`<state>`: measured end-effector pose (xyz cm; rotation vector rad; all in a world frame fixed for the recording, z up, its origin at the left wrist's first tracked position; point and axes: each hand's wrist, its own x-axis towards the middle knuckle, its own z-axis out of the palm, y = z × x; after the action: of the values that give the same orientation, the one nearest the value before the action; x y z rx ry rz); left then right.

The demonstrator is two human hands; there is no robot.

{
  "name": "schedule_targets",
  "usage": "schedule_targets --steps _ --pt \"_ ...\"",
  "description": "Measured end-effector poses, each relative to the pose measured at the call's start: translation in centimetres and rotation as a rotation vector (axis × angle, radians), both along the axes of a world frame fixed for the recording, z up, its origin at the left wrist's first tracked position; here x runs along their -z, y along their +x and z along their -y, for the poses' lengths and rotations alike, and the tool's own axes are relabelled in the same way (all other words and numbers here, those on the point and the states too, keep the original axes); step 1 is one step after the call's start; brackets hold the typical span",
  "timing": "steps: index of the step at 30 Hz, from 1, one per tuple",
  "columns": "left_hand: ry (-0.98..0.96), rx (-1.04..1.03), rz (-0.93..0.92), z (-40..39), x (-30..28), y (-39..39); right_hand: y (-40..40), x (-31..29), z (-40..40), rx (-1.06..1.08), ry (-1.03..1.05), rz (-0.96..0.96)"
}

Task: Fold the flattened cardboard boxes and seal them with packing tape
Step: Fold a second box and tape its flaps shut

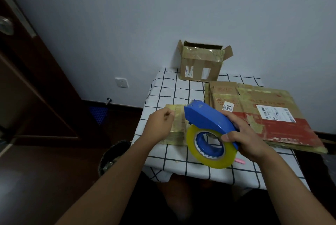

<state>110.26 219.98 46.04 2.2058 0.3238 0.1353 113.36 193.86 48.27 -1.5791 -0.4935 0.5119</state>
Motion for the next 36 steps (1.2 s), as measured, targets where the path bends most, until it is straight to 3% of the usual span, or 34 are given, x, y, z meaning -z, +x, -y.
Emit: schedule_targets --steps 2,5,8,10,18,22,31,36 --pt "-0.261 -0.043 -0.078 0.5 -0.9 -0.2 0.0 -0.2 0.0 -0.008 0.024 -0.006" --pt "-0.578 0.054 -0.27 1.3 -2.0 -1.1 0.2 -0.4 0.0 -0.026 0.043 -0.004" --pt "-0.908 0.101 -0.25 1.7 -2.4 -1.7 0.4 -0.4 0.0 -0.042 0.054 -0.014" --pt "-1.021 0.12 -0.241 1.7 -2.4 -1.9 0.6 -0.4 0.0 -0.052 0.065 -0.03" --pt "-1.096 0.155 -0.284 0.6 -2.1 -1.9 0.7 -0.2 -0.4 -0.076 0.092 -0.094" --pt "-1.044 0.139 -0.303 0.0 -2.1 -1.6 0.9 -0.2 -0.5 -0.11 0.072 -0.066" --pt "-0.933 0.186 -0.395 -1.8 -3.2 -1.5 1.0 -1.4 -0.1 -0.289 -0.173 0.007" --pt "-0.777 0.197 -0.391 -1.6 -2.9 -1.7 1.0 -1.9 -0.7 -0.363 -0.307 0.031"
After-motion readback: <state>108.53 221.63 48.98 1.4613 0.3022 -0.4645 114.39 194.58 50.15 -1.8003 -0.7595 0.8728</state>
